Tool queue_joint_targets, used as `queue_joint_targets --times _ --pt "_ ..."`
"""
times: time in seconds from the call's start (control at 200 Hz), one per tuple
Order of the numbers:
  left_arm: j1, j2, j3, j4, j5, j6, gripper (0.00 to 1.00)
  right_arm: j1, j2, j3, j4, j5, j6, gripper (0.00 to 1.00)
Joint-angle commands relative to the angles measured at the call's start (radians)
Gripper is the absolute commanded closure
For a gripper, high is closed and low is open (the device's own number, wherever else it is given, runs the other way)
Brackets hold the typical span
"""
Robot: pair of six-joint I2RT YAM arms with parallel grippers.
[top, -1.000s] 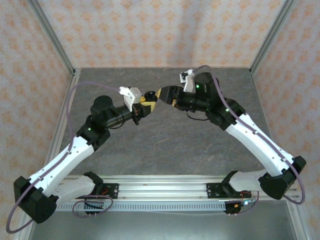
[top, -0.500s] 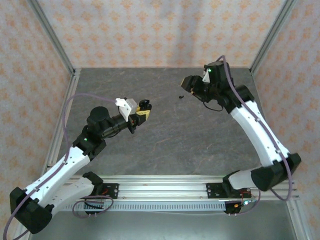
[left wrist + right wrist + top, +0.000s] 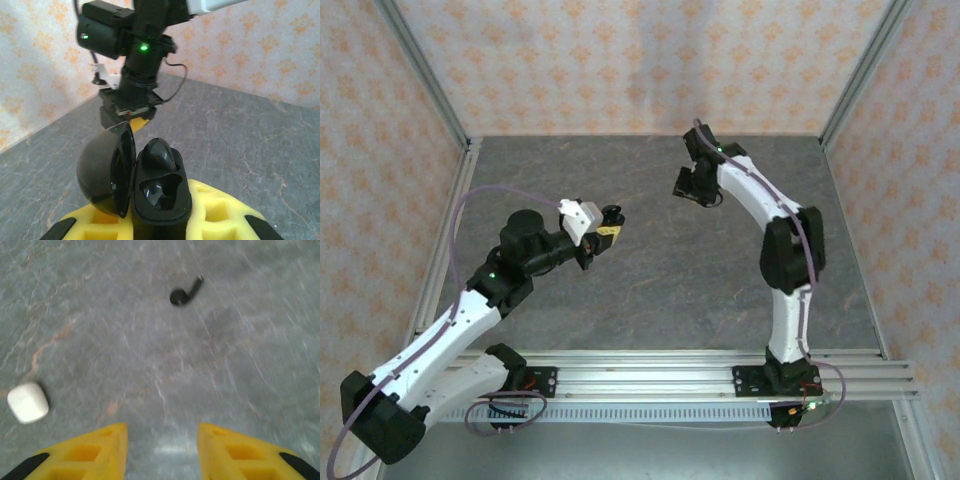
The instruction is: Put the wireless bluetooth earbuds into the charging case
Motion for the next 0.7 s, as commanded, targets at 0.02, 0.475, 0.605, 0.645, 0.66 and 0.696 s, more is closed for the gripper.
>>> queue_joint_targets --times 0.02,0.475,0.605,0.645,0.66,0.696 --pt "0.003 0.030 0.049 -0.012 -0.002 0.036 1.00 -0.021 0.178 0.268 -0.134 -0.001 -0.179 0.59" --pt "0.004 0.117 0.083 -0.022 -0.024 0.048 1.00 -0.041 0.493 0.625 -0.256 -0.006 -0.522 0.54" --pt "0.003 0.119 0.083 -0.022 -0.028 0.042 1.00 -0.041 0.503 0.603 -0.249 -0.007 -0.568 0.54" --pt "0.003 0.118 0.083 -0.023 -0.028 0.041 1.00 -0.041 0.506 0.594 -0.247 0.004 -0.582 0.54" --pt "0.004 0.117 0.084 -0.024 -0.028 0.040 1.00 -0.041 0.508 0.593 -0.247 0.008 -0.587 0.54" --pt "0.003 0.115 0.084 -0.028 -0.030 0.040 1.00 -0.041 0.512 0.591 -0.250 0.022 -0.597 0.55"
